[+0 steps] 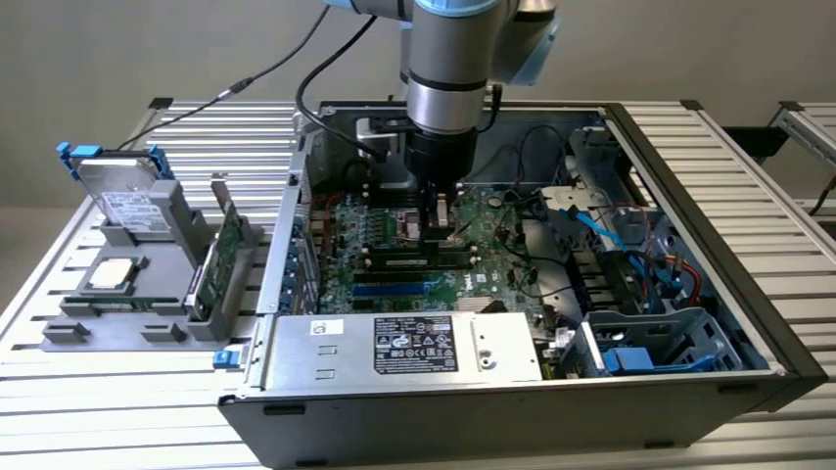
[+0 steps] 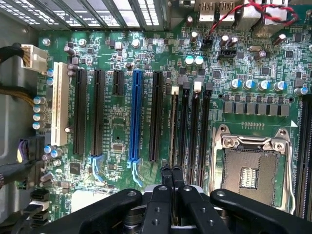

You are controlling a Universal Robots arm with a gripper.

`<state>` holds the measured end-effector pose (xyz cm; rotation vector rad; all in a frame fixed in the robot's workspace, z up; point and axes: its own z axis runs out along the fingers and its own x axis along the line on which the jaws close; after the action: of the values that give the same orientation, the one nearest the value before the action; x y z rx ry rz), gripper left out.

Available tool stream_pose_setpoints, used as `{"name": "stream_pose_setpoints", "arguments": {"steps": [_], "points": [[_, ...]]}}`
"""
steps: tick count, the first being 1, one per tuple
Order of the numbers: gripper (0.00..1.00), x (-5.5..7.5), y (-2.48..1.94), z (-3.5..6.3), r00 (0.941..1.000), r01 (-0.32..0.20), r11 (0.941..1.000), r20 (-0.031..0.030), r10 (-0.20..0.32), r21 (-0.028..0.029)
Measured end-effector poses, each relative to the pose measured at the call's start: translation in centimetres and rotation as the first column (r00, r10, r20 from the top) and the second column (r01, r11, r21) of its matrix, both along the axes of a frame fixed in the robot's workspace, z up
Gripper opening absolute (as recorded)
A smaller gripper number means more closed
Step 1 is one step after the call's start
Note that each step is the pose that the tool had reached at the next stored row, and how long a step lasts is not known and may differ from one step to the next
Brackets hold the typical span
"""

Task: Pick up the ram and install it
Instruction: 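Press down the ram until it locks into place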

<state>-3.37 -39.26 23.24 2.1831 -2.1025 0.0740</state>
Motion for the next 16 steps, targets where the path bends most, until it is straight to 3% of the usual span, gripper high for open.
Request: {"name": "stream_pose_setpoints", "arguments": {"steps": [3, 16], "points": [[0.10, 0.00, 0.00, 0.42, 1.0000, 0.000, 1.0000, -0.0003, 0.000, 0.0000], [0.10, 0.00, 0.00, 0.48, 1.0000, 0.000, 1.0000, -0.0003, 0.000, 0.0001]]}}
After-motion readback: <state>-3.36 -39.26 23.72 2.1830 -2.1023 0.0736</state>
